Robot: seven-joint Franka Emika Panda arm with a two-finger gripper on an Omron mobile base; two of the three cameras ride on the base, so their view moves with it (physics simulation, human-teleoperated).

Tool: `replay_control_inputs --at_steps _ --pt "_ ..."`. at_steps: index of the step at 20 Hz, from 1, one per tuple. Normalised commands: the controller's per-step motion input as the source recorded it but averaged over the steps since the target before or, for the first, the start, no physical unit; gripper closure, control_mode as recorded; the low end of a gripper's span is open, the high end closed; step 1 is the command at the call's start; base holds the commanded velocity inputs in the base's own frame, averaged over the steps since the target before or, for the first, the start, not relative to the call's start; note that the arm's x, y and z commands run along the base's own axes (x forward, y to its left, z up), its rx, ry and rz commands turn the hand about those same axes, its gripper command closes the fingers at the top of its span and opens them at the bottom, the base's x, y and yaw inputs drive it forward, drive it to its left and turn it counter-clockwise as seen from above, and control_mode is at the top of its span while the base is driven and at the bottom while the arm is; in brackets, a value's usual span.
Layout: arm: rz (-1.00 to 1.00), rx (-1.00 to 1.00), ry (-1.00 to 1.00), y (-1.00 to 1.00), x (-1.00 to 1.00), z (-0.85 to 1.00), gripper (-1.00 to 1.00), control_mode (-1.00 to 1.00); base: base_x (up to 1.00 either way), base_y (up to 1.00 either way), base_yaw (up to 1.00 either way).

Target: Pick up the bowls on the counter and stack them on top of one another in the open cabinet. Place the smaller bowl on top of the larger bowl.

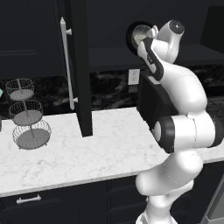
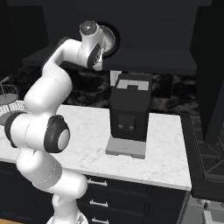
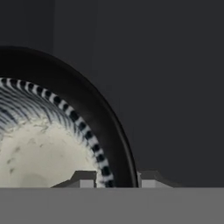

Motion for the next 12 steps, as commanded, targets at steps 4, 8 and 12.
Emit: replay_control_inputs --at_steps 4,8,12 --pt "0.04 0.0 -0.09 0.04 0.35 -0.44 -1.0 -1.0 0.0 0.0 0.0" --pt "0.03 0.0 -0.27 0.0 0.06 -0.06 -1.0 -1.0 0.0 0.0 0.0" --pt "0.03 0.0 -0.31 0.0 -0.01 0.02 -1.0 -1.0 0.0 0.0 0.0"
